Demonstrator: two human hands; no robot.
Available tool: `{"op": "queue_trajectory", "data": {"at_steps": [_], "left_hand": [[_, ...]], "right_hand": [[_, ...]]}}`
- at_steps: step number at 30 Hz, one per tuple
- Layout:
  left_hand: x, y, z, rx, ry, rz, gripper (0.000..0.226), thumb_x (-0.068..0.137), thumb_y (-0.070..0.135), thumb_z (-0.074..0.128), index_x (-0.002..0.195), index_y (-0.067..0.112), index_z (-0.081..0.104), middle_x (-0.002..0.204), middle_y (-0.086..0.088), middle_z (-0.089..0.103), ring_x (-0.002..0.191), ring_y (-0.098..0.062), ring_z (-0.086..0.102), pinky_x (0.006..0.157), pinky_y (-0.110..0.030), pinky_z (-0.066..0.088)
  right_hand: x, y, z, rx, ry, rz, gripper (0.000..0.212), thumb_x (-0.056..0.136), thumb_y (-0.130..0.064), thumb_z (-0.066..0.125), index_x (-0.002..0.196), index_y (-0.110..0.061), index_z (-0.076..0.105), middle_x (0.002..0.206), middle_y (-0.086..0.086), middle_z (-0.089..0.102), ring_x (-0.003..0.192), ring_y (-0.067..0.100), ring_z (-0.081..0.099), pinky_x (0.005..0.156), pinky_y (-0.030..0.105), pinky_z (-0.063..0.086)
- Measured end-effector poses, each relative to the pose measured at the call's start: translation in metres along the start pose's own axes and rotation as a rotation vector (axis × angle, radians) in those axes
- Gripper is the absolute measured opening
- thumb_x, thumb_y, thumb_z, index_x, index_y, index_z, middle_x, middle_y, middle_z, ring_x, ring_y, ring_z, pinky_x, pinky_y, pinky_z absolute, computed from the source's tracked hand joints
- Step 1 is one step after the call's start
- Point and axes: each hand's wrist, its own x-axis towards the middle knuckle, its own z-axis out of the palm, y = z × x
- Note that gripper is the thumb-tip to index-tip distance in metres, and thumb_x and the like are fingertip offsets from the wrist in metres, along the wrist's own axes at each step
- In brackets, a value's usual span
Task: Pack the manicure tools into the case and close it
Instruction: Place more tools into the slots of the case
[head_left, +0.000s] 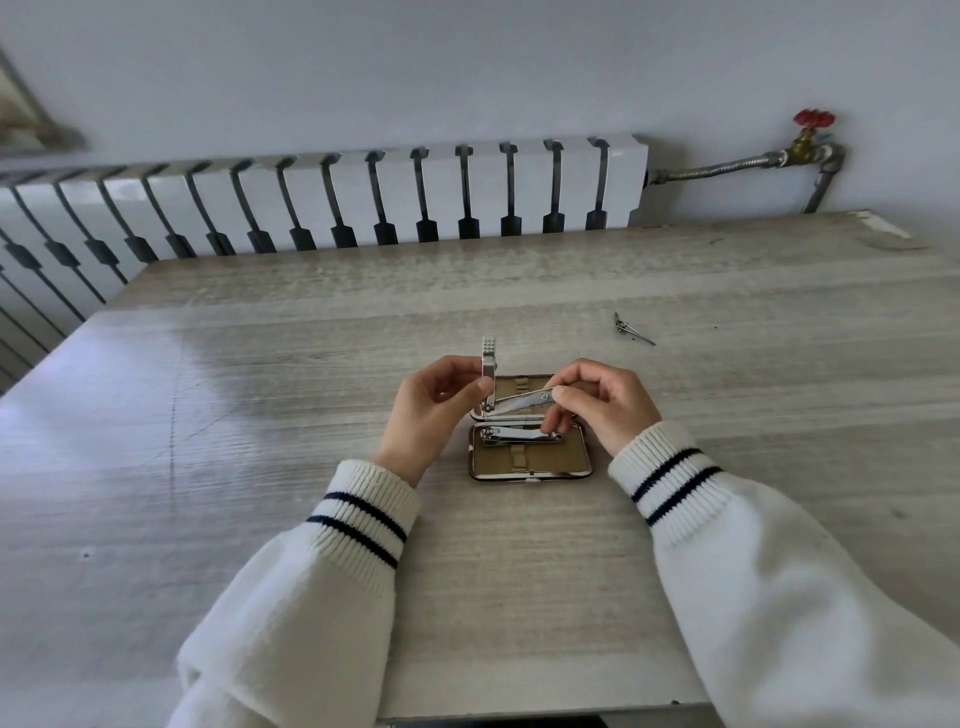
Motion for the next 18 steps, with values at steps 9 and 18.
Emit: {"op": "queue_trajectory", "data": {"at_steps": [9, 18], "left_hand": [[-0.0002, 0.0044, 0.0039, 0.164, 0.099, 0.155, 0.013, 0.077, 0.015, 0.067, 0.079, 0.026, 0.059, 0.078, 0.013, 0.065, 0.072, 0.005, 0.059, 0.079, -0.014, 0.045], [-0.0035, 0.0045, 0.0051, 0.285, 0.049, 0.255, 0.019, 0.076, 0.006, 0.065, 0.078, 0.025, 0.062, 0.088, 0.01, 0.065, 0.083, -0.013, 0.061, 0.087, -0.033, 0.047]], "right_hand": [[0.0028, 0.0013, -0.0017, 0.091, 0.009, 0.132, 0.016, 0.081, 0.002, 0.05, 0.07, -0.005, 0.057, 0.045, 0.002, 0.065, 0.047, 0.022, 0.057, 0.049, 0.021, 0.049], [0.0049, -0.0042, -0.0051, 0.189, 0.08, 0.18, 0.02, 0.082, 0.006, 0.045, 0.066, -0.005, 0.05, 0.042, 0.002, 0.065, 0.038, 0.014, 0.054, 0.046, 0.017, 0.048]]}}
